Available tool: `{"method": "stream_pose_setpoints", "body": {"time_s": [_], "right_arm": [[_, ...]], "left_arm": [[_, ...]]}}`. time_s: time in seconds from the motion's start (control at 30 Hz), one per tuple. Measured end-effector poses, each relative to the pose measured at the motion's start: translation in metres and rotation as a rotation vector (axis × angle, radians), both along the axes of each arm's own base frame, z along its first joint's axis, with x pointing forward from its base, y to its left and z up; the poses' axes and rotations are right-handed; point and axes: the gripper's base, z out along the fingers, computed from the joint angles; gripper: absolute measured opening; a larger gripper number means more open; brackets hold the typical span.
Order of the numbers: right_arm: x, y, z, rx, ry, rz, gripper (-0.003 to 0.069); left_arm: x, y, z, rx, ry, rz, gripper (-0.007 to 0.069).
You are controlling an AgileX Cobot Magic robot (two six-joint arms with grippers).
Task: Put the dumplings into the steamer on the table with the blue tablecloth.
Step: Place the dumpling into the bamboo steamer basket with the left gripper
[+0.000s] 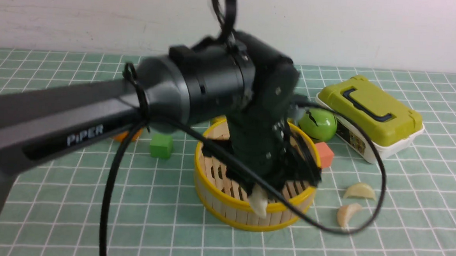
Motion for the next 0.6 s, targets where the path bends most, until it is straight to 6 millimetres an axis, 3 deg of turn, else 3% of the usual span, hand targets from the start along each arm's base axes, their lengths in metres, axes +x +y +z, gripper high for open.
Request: {"method": "stream_pose_setpoints", "body": {"time_s": [0.13, 0.27, 0.43, 0.6], "right_arm": [[0.0, 0.0, 0.0, 0.0, 0.0, 0.0, 0.0084], [0.001, -0.002, 0.0, -0.02, -0.007, -0.014, 0.0084], [0.004, -0.008, -0.002, -0.051, -0.005, -0.11, 0.0086], [0.01, -0.018, -0.002, -0.095, -0.031, -0.244, 0.0094]], "left_arm": [[0.047, 0.019, -0.002, -0.016, -0.044, 0.09, 0.024], [0.085, 0.029, -0.03, 0.008, -0.044, 0.148, 0.024], [0.105, 0.022, -0.063, 0.057, -0.082, 0.135, 0.024], [0.112, 0.02, -0.082, 0.084, -0.092, 0.126, 0.0269]]}}
